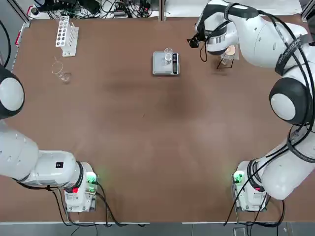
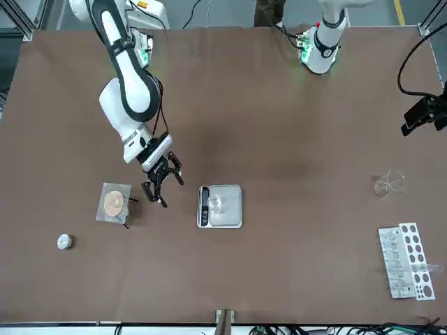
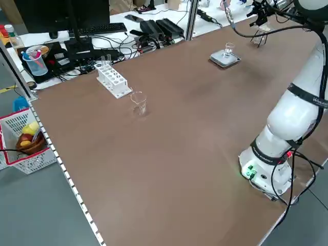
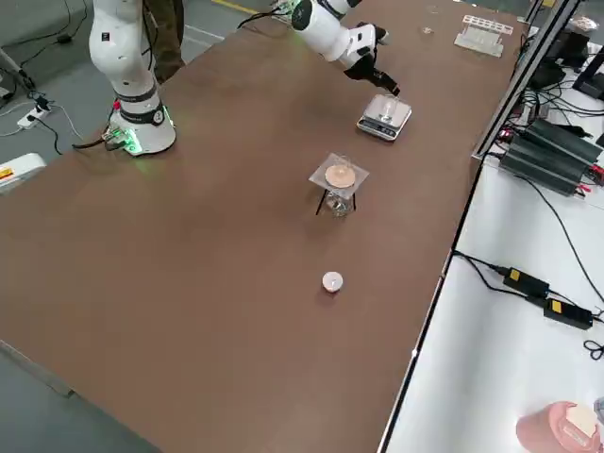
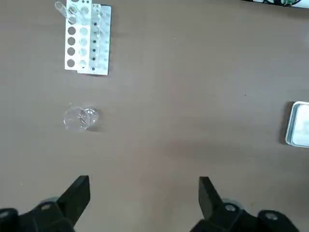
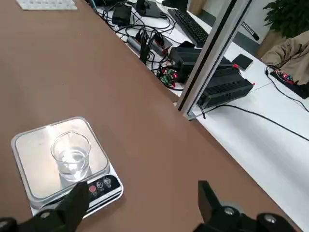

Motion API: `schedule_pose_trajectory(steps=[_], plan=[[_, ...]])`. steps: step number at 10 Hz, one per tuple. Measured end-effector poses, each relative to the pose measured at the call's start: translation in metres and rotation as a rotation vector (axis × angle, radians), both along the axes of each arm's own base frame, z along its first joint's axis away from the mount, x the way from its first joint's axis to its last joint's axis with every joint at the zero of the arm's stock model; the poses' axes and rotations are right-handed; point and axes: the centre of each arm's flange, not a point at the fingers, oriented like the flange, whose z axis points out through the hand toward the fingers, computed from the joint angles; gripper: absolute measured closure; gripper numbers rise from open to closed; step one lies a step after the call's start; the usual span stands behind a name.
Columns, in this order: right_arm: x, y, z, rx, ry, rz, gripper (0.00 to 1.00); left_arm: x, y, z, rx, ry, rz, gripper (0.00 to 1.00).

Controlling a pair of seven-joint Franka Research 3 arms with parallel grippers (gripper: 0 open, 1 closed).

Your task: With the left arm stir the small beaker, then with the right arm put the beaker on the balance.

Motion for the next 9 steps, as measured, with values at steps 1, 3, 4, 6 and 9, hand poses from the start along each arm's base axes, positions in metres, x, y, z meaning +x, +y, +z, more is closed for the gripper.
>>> schedule_pose_trajectory(steps=[1, 3, 4, 6, 9], plan=[[0.001, 0.001, 0.001, 0.013, 0.015, -0.01, 0.0, 0.0, -0.003, 0.0, 0.0, 0.0, -0.006, 0.0], [0.005, 0.005, 0.007, 0.05, 0.072, -0.032, 0.0, 0.0, -0.012, 0.0, -0.001, 0.001, -0.021, 0.0], [0.006, 0.007, 0.011, 0.086, 0.108, -0.06, 0.0, 0.0, -0.014, -0.001, -0.002, 0.001, -0.024, 0.0], [0.01, 0.011, 0.024, 0.157, 0.184, -0.12, 0.0, 0.0, -0.013, -0.001, -0.002, 0.002, -0.022, 0.0], [0.018, 0.013, 0.063, 0.258, 0.325, -0.235, 0.0, 0.0, -0.012, -0.001, -0.002, 0.003, -0.021, 0.0]])
